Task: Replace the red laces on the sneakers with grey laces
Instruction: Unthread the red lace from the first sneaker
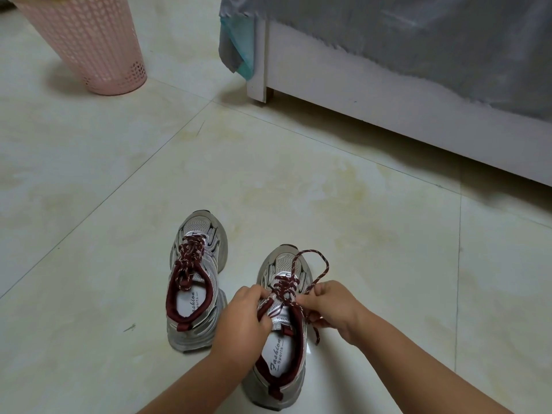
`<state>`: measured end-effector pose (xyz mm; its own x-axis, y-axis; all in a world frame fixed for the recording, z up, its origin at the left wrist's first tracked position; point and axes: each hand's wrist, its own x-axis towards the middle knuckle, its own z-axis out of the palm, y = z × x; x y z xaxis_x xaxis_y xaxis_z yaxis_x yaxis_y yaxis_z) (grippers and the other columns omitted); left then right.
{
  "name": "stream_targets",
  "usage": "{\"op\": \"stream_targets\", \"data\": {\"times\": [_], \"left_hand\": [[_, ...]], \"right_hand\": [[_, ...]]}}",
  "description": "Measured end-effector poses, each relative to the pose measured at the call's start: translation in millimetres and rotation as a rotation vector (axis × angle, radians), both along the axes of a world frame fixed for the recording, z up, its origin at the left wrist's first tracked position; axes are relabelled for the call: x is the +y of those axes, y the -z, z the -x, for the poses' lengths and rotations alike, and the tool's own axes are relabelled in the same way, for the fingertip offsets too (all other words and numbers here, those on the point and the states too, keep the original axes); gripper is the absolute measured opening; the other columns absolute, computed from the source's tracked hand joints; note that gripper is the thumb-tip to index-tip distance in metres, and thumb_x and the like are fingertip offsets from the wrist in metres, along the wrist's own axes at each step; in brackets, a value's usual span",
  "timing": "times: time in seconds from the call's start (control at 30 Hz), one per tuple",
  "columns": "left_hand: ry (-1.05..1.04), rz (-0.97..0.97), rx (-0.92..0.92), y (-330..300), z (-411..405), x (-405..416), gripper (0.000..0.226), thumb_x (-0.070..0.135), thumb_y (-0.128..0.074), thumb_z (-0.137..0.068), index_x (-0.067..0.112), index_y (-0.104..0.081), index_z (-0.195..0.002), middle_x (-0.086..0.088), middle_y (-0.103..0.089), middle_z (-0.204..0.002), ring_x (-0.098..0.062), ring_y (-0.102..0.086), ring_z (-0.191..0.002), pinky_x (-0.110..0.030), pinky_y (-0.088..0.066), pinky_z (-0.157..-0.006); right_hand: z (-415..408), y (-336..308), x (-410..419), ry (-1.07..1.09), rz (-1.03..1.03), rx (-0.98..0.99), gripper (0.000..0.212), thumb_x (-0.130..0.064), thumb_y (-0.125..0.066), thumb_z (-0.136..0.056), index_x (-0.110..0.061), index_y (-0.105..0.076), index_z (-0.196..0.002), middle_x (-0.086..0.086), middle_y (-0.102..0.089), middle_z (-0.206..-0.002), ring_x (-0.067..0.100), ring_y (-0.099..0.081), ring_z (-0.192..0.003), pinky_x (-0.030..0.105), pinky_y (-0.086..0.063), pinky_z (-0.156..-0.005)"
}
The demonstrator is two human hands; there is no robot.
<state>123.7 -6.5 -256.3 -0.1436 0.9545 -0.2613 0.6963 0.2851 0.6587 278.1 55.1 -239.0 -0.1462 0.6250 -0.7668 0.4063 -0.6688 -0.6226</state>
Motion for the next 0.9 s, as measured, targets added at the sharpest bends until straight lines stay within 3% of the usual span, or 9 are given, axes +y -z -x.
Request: {"op": "stream_targets", "data": {"times": [0.3,0.37,0.43,0.5,0.53,0.6,0.7,0.8,0.9], "left_hand": [[-0.003,-0.004,-0.004,2.3,0.7,-0.1,0.029,0.008,-0.054,-0.081,0.024,-0.055,-0.105,0.012,-0.051,-0.100,-0.004,-0.053,-0.082,-0.012,-0.035,-0.072],[-0.007,-0.006,-0.001,2.6,0.8,-0.4,0.029,0.008,-0.054,-0.081,0.024,-0.055,-0.106,0.012,-0.051,-0.100,-0.003,-0.052,-0.081,-0.012,-0.035,-0.071],[-0.006,-0.008,-0.002,2.1,0.2,-0.3,0.029,0.008,-0.053,-0.081,0.024,-0.055,-0.106,0.012,-0.052,-0.100,-0.003,-0.053,-0.080,-0.012,-0.036,-0.071],[-0.005,-0.011,-0.002,1.6,-0.3,0.2,0.030,0.008,-0.053,-0.081,0.023,-0.055,-0.106,0.012,-0.051,-0.100,-0.004,-0.053,-0.081,-0.013,-0.036,-0.072],[-0.004,-0.013,-0.002,1.4,-0.5,0.4,0.030,0.008,-0.053,-0.081,0.023,-0.055,-0.106,0.012,-0.051,-0.100,-0.004,-0.053,-0.082,-0.013,-0.037,-0.072],[-0.005,-0.014,-0.004,1.1,-0.4,0.3,0.030,0.009,-0.053,-0.081,0.024,-0.055,-0.107,0.013,-0.050,-0.099,-0.005,-0.054,-0.083,-0.013,-0.036,-0.073],[-0.010,-0.016,-0.020,2.1,0.7,-0.1,0.030,0.010,-0.055,-0.080,0.024,-0.055,-0.107,0.013,-0.050,-0.099,-0.004,-0.054,-0.084,-0.011,-0.035,-0.072],[-0.006,-0.021,-0.029,3.4,1.5,0.5,0.028,0.011,-0.056,-0.079,0.024,-0.057,-0.105,0.011,-0.053,-0.100,-0.004,-0.054,-0.085,-0.010,-0.035,-0.071],[-0.008,-0.030,-0.048,4.6,3.0,0.4,0.027,0.012,-0.058,-0.079,0.022,-0.059,-0.104,0.009,-0.055,-0.100,-0.006,-0.055,-0.089,-0.012,-0.038,-0.074]], "right_hand": [[-14.9,2.3,15.9,0.365,-0.212,-0.186,0.023,0.005,-0.045,-0.083,-0.007,-0.039,-0.065,0.013,-0.047,-0.057,0.023,-0.044,-0.049,0.036,-0.044,-0.058],[-23.1,-1.4,19.0,0.269,-0.182,-0.242,0.024,0.007,-0.047,-0.081,-0.005,-0.042,-0.061,0.015,-0.049,-0.056,0.023,-0.044,-0.046,0.037,-0.046,-0.058],[-28.9,-4.8,18.5,0.009,-0.054,-0.347,0.026,0.004,-0.052,-0.080,-0.003,-0.046,-0.056,0.015,-0.050,-0.057,0.022,-0.044,-0.044,0.034,-0.046,-0.055],[-27.7,-8.5,15.4,-0.266,0.042,-0.526,0.022,-0.008,-0.059,-0.081,-0.005,-0.046,-0.063,0.010,-0.050,-0.061,0.020,-0.046,-0.050,0.029,-0.043,-0.056],[-24.2,-9.2,13.5,-0.355,-0.004,-0.647,0.018,-0.015,-0.060,-0.081,-0.007,-0.046,-0.074,0.008,-0.051,-0.071,0.021,-0.050,-0.062,0.029,-0.041,-0.061],[-14.7,-9.3,9.2,-0.371,-0.295,-0.831,0.021,-0.019,-0.055,-0.085,-0.010,-0.043,-0.101,0.009,-0.052,-0.097,0.027,-0.051,-0.092,0.030,-0.038,-0.072],[8.8,-8.7,3.8,-0.405,-0.671,-0.608,0.024,-0.020,-0.054,-0.088,-0.017,-0.054,-0.112,0.004,-0.053,-0.107,0.023,-0.048,-0.105,0.028,-0.035,-0.079],[27.7,-3.2,1.5,-0.486,-0.692,-0.397,0.019,-0.018,-0.059,-0.085,-0.022,-0.068,-0.101,-0.003,-0.051,-0.097,0.015,-0.047,-0.103,0.020,-0.033,-0.076],[31.7,2.9,5.5,-0.498,-0.726,-0.404,0.017,-0.018,-0.063,-0.083,-0.023,-0.070,-0.098,-0.003,-0.054,-0.095,0.014,-0.048,-0.102,0.022,-0.036,-0.077]]}}
